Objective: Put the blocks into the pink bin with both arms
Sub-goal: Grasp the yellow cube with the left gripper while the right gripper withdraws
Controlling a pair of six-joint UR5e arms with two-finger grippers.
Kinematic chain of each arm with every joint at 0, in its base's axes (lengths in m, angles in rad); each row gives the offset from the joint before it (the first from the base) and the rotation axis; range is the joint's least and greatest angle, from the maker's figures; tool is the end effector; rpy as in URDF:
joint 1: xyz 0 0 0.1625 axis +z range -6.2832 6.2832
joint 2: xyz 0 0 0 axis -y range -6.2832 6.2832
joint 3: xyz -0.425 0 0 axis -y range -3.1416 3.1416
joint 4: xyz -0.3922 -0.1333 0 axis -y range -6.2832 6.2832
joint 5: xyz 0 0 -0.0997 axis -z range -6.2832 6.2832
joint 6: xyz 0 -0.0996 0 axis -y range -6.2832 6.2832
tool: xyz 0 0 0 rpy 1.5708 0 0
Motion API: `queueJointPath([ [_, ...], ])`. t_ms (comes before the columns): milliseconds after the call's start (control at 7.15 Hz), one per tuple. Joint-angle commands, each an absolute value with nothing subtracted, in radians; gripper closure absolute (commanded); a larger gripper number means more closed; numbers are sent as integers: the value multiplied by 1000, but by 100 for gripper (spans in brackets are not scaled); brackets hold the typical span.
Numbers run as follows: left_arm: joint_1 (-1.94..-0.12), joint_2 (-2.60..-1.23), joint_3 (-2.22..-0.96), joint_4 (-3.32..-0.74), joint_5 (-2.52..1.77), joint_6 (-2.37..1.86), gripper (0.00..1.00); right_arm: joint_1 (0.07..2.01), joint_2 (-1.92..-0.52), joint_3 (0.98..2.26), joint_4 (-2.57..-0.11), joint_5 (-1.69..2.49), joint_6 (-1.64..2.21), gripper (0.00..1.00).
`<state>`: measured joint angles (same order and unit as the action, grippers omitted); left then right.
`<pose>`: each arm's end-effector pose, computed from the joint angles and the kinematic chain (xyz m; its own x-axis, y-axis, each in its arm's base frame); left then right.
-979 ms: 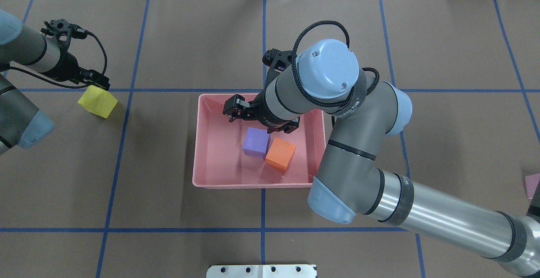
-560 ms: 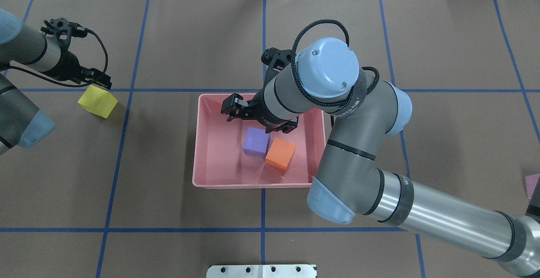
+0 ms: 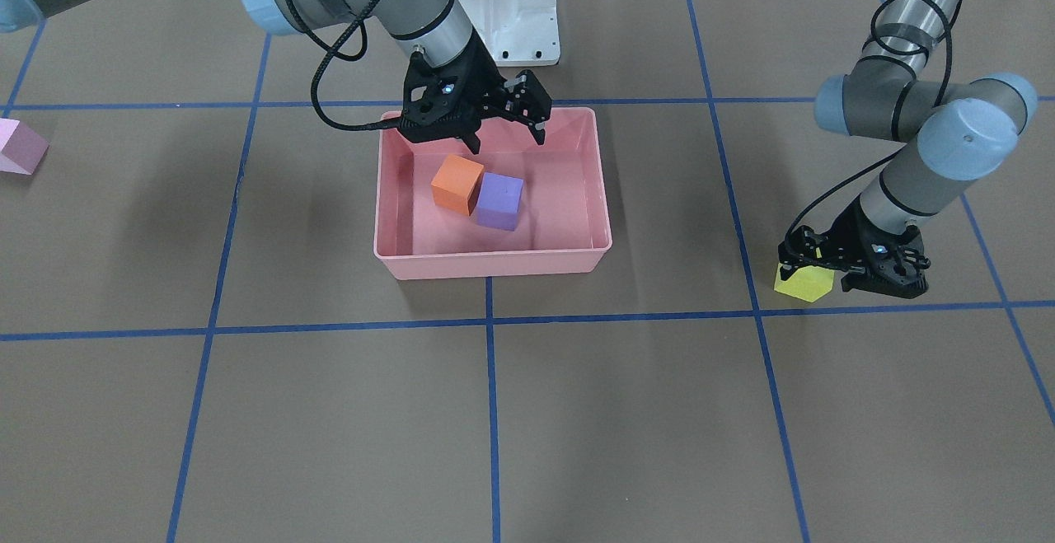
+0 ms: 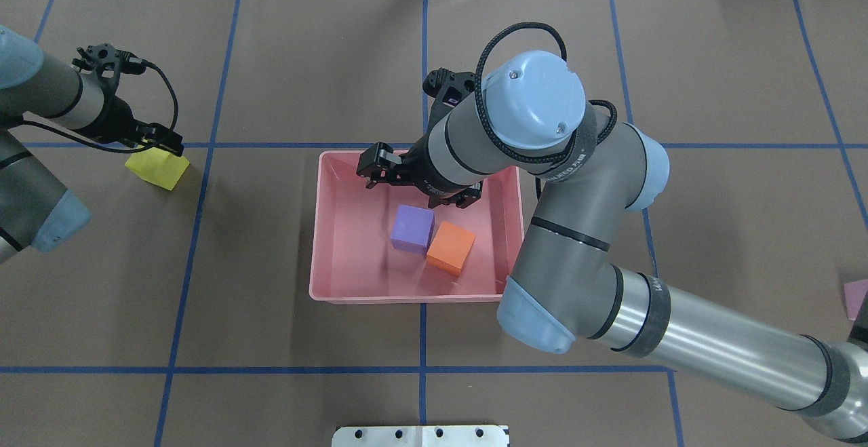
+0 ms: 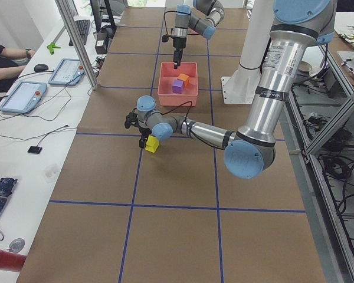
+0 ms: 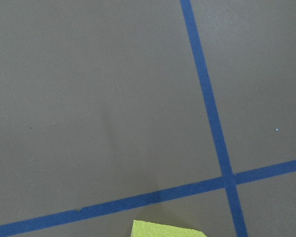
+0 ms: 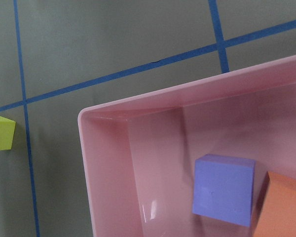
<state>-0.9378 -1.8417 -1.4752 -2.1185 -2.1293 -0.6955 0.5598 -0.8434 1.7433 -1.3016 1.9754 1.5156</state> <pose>0.3081 -0.5560 0.5010 0.6499 0.2148 -0.7290 -0.0353 0.9667 0.2534 -0.5005 -0.4247 0.1168 0.3408 0.1537 0.9275 -0.1626 0.9813 -0.1029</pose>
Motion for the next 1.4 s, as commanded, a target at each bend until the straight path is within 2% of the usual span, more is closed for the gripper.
queueJointPath([
  [0, -894, -1836, -1471, -2132, -2125, -735, 0, 685, -856, 1758, -1319, 2102, 1502, 1],
  [140, -893, -1829, -1471, -2132, -2125, -733, 0, 762, -868, 1778, -1388, 2150, 1476, 1],
  [280, -894, -1827, -1471, -2134, -2125, -729, 0, 794, -877, 1839, -1577, 2157, 1328, 1],
  [420, -896, -1825, -1474, -2134, -2125, -730, 8, 825, -887, 1894, -1773, 2154, 1175, 1],
  [560, -896, -1821, -1483, -2134, -2125, -741, 40, 886, -975, 1949, -1810, 2155, 1070, 1],
  [700, -897, -1800, -1509, -2138, -2125, -742, 88, 931, -1058, 1986, -1812, 2157, 948, 1],
  [840, -899, -1795, -1535, -2137, -2125, -785, 100, 971, -1134, 2002, -1813, 2155, 823, 1],
  [1259, -908, -1807, -1634, -2115, -2134, -962, 100, 1081, -1432, 2063, -1801, 2155, 422, 1],
])
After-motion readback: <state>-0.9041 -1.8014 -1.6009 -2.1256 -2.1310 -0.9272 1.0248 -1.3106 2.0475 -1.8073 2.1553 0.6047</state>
